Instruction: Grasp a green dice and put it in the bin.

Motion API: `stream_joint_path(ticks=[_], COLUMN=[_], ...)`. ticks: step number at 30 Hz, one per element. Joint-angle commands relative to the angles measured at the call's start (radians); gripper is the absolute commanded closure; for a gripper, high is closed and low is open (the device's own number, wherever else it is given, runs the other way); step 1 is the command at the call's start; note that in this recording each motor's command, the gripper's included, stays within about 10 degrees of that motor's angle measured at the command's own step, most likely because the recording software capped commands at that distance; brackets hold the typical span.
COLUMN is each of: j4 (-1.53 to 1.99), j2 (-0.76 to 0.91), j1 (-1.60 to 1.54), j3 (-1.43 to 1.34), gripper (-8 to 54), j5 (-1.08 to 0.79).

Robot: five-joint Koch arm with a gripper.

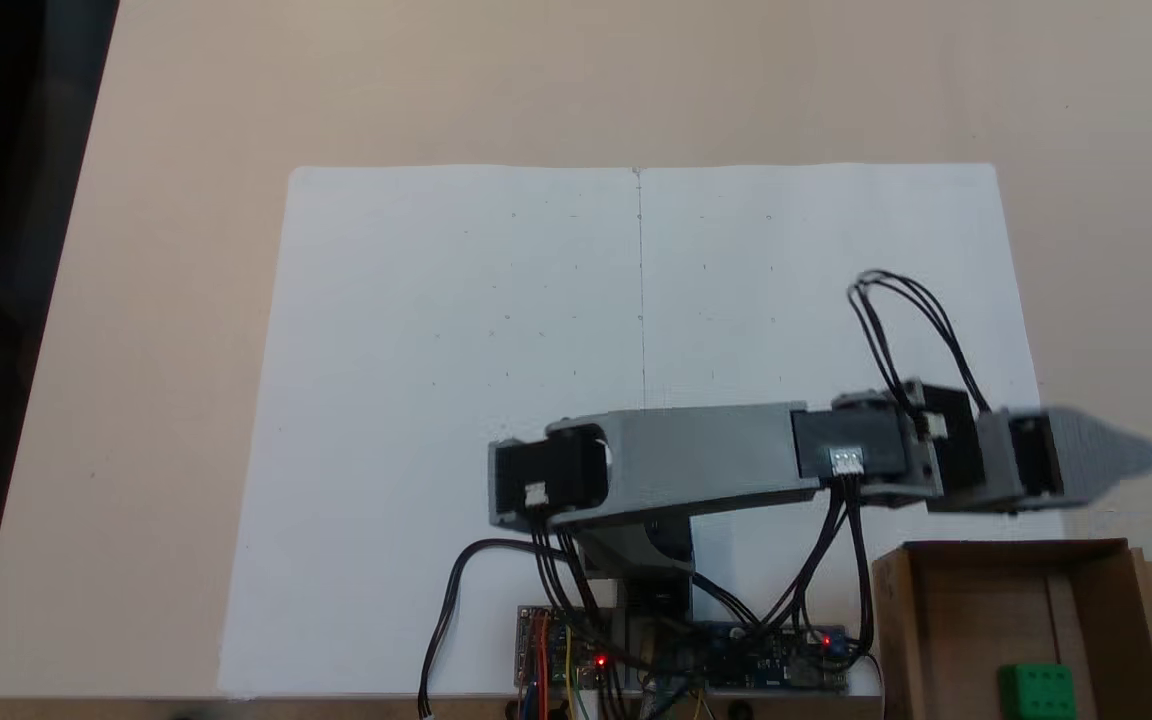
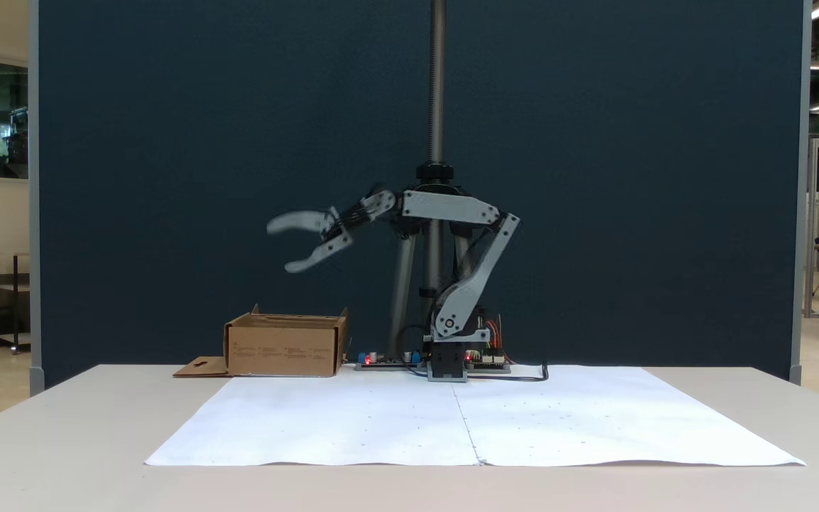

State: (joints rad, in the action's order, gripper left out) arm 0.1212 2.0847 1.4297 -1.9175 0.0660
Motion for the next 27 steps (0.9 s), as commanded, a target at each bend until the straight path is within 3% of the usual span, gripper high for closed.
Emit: stream_joint_path(ticks=[1,15,27], j4=[-0.026,-0.133,-0.240], j2=[0.046,0.041,0.054], j1=[-0.159,-1.014,-1.397], j3=[0.072,0.074,0.014], gripper=[4.0,2.2,2.1], j5=[0.097,0.091,0.032])
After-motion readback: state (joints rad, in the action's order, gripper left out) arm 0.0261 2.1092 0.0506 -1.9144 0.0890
